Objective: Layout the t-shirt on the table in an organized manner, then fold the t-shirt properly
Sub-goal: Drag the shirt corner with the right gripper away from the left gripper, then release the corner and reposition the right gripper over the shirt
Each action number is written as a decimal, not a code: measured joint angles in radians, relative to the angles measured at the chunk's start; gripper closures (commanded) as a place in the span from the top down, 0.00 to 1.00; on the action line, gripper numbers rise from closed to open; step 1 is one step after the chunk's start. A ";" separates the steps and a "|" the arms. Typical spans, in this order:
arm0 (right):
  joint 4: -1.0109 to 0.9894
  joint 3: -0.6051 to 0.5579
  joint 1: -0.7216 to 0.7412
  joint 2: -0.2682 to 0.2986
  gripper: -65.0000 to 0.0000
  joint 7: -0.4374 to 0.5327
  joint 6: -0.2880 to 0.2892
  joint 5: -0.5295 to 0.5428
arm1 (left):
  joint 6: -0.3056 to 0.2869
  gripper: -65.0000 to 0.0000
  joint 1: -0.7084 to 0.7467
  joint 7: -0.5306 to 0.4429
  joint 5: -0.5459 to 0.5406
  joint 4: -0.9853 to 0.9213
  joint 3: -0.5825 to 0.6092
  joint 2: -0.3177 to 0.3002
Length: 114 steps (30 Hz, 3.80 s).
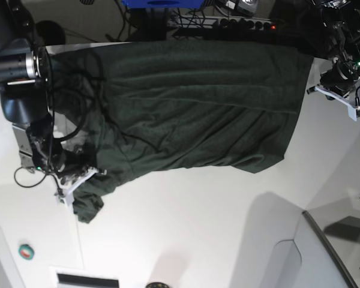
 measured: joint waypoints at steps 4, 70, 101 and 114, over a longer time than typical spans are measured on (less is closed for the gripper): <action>-0.094 -0.003 0.062 0.030 0.02 0.094 -0.004 -0.026 | 0.000 0.00 0.000 0.000 0.000 0.000 0.000 -0.010; 0.528 -0.045 -0.220 0.037 0.00 0.059 -0.017 -0.027 | -0.003 0.00 -0.041 -0.109 0.000 -0.116 0.020 -0.050; 0.803 0.032 -0.254 -0.033 0.62 -0.360 -0.010 -0.026 | -0.003 0.00 -0.056 -0.108 0.001 -0.177 0.019 -0.053; 0.061 0.035 0.051 -0.037 0.62 -0.033 -0.017 -0.026 | -0.004 0.00 -0.028 -0.116 -0.004 -0.163 0.014 -0.051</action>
